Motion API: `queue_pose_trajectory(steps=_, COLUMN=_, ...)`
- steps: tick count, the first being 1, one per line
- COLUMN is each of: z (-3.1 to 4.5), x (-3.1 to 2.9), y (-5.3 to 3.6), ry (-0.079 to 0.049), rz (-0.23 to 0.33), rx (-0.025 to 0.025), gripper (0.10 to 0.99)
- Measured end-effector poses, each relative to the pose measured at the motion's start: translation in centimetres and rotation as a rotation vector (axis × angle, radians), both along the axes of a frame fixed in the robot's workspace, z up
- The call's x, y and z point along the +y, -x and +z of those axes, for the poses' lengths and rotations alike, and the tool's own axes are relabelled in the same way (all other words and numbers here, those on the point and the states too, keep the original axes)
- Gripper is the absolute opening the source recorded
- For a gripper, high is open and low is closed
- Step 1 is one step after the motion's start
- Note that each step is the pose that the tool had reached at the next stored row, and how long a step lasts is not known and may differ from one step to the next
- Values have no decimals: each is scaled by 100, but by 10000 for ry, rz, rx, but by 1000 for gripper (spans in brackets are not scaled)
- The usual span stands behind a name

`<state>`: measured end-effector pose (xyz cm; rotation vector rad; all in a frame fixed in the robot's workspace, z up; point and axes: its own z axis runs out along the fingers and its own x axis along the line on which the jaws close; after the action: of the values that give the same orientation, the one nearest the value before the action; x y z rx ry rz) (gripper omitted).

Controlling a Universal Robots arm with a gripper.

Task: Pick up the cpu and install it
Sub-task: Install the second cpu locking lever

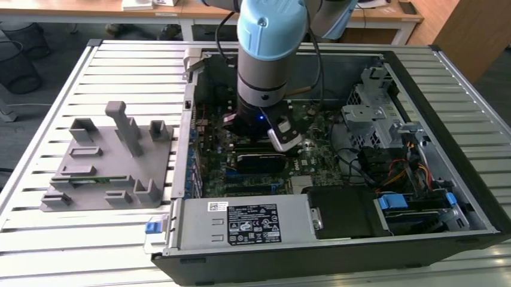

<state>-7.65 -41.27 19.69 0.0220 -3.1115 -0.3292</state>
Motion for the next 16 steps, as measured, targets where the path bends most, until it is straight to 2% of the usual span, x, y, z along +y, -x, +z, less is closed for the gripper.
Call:
queue_pose_trajectory(steps=3, z=-11, x=-6, y=15, ry=-169, rz=19, rx=-3, gripper=106)
queue_pose_trajectory(steps=16, z=-58, x=-15, y=61, ry=-558, rz=80, rx=-9, gripper=106)
